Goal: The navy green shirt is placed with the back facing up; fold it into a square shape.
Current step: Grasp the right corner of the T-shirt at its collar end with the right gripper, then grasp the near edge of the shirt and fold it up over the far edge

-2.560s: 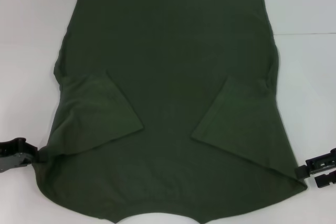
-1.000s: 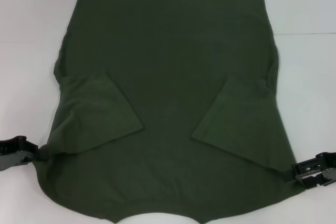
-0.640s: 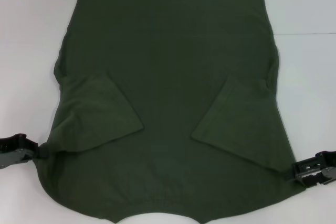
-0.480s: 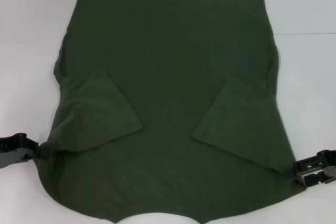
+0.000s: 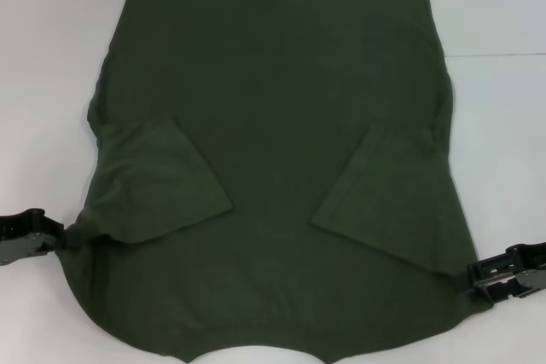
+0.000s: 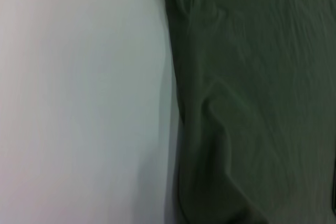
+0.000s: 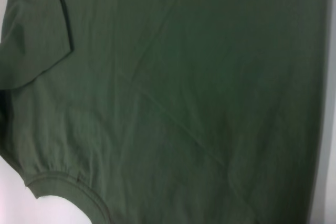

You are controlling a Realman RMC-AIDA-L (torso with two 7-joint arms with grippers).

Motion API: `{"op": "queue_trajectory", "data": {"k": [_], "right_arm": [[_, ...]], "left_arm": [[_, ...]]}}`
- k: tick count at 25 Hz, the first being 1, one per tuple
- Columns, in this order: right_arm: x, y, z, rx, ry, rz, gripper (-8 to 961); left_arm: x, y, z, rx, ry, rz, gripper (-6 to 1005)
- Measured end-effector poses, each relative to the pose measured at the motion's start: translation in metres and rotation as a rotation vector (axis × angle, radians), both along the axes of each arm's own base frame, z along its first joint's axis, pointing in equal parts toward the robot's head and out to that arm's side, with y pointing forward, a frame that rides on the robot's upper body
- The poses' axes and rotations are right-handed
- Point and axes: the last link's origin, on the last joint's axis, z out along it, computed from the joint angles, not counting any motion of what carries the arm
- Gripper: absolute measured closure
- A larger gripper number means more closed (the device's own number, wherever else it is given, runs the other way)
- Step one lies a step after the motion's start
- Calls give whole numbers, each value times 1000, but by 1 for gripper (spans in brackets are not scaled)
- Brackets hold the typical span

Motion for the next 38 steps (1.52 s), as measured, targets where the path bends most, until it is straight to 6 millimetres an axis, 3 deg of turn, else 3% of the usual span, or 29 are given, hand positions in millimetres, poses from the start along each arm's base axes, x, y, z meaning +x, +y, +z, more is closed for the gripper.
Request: {"op": "queue_trajectory", "data": {"k": [22, 38], "right_arm": [[-18, 8, -16, -26, 17, 42, 48], [-19, 11, -17, -22, -1, 47, 536]], "left_arm": [[1, 3, 1, 11, 7, -5, 994], [2, 5, 2, 23, 1, -6, 994]]}}
